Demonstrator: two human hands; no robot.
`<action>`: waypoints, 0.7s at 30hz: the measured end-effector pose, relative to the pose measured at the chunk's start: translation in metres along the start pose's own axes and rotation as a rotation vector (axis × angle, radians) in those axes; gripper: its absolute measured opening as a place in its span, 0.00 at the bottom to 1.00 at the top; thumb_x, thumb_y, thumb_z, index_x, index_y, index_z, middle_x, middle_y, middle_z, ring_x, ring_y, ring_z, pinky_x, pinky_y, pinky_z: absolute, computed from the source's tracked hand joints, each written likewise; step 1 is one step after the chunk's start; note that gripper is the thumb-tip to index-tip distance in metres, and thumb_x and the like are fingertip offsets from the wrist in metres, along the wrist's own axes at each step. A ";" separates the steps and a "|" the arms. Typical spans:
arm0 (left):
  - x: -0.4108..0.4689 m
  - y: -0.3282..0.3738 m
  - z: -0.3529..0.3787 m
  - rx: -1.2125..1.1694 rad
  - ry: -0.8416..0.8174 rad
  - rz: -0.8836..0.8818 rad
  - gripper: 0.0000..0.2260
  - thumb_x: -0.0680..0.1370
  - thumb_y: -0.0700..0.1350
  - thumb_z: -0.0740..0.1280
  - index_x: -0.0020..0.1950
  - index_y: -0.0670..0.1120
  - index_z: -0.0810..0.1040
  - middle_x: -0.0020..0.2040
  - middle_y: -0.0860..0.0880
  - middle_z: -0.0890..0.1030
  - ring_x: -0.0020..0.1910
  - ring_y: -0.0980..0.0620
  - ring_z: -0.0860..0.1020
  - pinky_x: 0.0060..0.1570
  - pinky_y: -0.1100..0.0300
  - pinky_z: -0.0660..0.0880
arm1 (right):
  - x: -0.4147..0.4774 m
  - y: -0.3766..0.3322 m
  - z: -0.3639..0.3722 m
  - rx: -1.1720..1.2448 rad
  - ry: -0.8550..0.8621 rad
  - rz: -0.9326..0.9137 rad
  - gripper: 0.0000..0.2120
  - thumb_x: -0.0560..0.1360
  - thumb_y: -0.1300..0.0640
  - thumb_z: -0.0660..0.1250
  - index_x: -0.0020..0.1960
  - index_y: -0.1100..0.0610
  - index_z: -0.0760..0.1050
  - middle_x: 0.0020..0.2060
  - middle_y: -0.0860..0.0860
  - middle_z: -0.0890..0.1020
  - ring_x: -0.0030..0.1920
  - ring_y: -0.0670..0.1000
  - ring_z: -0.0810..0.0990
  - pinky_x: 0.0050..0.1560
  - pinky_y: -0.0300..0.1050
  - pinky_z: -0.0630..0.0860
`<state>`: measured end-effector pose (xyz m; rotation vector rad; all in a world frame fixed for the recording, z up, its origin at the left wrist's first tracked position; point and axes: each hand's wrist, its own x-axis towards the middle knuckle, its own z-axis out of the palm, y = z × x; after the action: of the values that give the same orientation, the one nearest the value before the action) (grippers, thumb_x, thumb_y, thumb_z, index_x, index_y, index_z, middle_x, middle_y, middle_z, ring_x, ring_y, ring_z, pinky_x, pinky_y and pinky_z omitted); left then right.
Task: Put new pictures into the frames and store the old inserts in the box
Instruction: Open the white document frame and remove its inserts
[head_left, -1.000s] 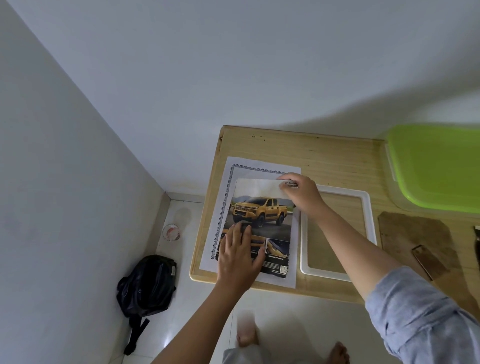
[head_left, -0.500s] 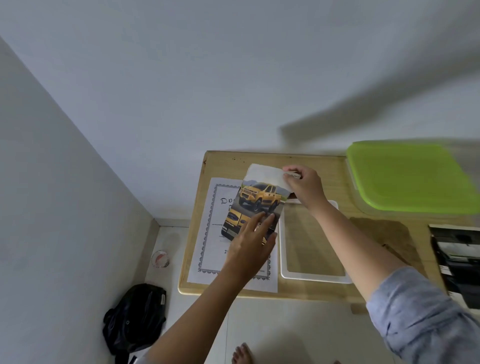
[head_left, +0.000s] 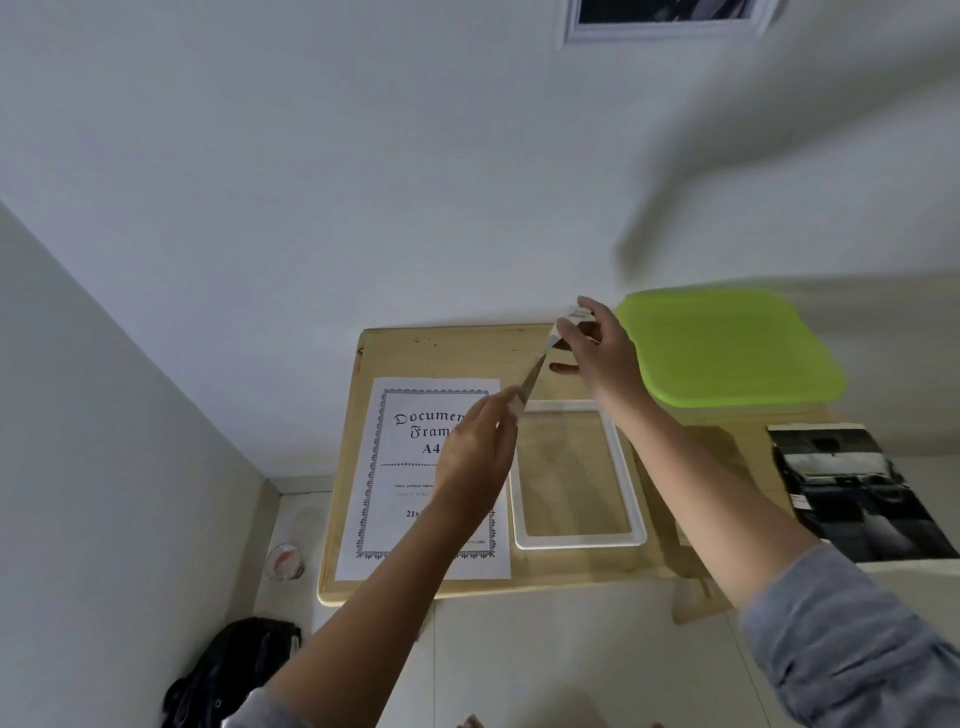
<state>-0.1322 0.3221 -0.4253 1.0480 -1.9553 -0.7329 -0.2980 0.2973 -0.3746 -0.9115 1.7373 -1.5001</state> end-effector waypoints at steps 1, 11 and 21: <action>0.003 0.005 -0.001 -0.048 0.006 -0.027 0.14 0.80 0.42 0.58 0.65 0.45 0.73 0.56 0.48 0.79 0.51 0.54 0.78 0.48 0.58 0.78 | -0.002 -0.003 -0.001 -0.001 0.012 -0.024 0.21 0.76 0.57 0.64 0.68 0.54 0.65 0.52 0.54 0.76 0.49 0.51 0.79 0.37 0.42 0.82; 0.005 0.032 0.004 -0.271 0.017 -0.110 0.14 0.81 0.41 0.58 0.65 0.45 0.73 0.52 0.50 0.79 0.49 0.57 0.78 0.48 0.61 0.78 | -0.021 0.007 0.006 -0.066 0.025 -0.127 0.21 0.77 0.55 0.63 0.69 0.56 0.65 0.57 0.50 0.77 0.52 0.45 0.77 0.57 0.51 0.76; 0.008 0.030 -0.006 -0.550 0.177 -0.359 0.09 0.80 0.39 0.58 0.57 0.49 0.73 0.47 0.55 0.79 0.41 0.64 0.80 0.33 0.66 0.78 | -0.053 0.074 -0.006 -0.158 -0.044 0.015 0.16 0.77 0.53 0.63 0.63 0.53 0.72 0.59 0.49 0.73 0.61 0.48 0.72 0.57 0.41 0.69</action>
<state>-0.1425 0.3288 -0.3965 1.0745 -1.3110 -1.2425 -0.2804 0.3525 -0.4448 -1.0004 1.8462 -1.3379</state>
